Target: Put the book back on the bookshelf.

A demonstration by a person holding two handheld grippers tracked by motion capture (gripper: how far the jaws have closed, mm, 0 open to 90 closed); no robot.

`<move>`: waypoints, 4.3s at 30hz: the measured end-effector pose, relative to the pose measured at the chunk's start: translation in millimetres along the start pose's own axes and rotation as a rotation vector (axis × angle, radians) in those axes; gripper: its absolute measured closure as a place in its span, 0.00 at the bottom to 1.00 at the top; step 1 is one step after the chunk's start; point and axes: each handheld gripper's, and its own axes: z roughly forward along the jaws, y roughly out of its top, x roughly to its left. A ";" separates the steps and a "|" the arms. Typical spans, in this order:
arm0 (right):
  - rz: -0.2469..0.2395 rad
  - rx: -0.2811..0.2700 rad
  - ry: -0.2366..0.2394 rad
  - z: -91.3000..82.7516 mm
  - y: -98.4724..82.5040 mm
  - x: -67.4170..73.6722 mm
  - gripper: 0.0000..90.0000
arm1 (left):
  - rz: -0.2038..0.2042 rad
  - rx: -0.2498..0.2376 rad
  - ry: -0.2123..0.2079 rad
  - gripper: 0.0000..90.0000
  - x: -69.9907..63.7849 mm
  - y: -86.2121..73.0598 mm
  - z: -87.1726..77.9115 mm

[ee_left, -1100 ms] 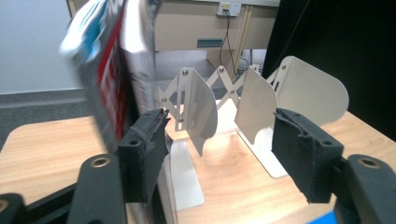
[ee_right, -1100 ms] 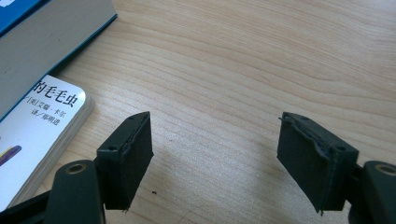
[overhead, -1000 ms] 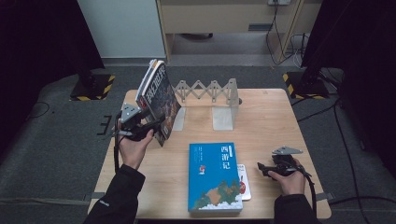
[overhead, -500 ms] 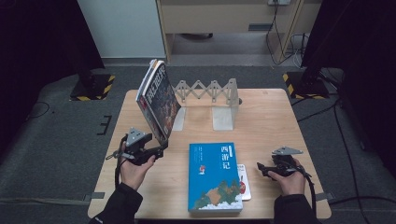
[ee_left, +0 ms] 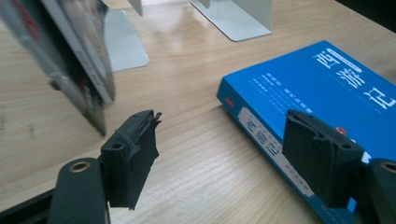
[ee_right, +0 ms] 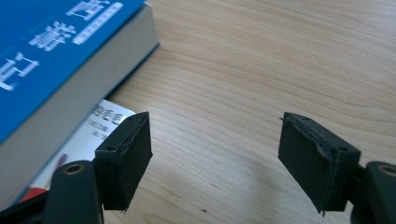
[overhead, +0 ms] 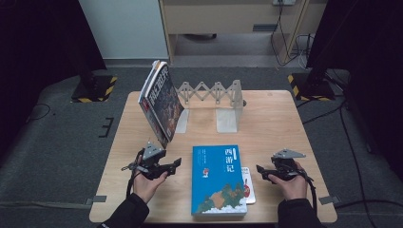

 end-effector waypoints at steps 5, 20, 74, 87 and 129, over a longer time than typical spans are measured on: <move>-0.004 -0.016 0.026 0.9 3.0 8.6 0.28 | -0.007 0.022 -0.049 0.28 -7.5 -3.8 10.8; -0.006 -0.037 0.110 7.3 7.0 35.3 0.29 | -0.041 0.097 -0.167 0.26 -18.5 -17.3 41.1; 0.061 -0.036 0.249 25.9 9.9 65.4 0.30 | -0.237 0.137 -0.357 0.10 -31.7 -32.9 65.0; 0.123 -0.025 0.299 33.2 9.4 65.7 0.29 | -0.237 0.151 -0.380 0.12 -29.4 -30.9 66.5; 0.163 -0.023 0.313 38.2 8.9 64.5 0.26 | -0.322 0.227 -0.425 0.35 -24.3 -20.5 56.3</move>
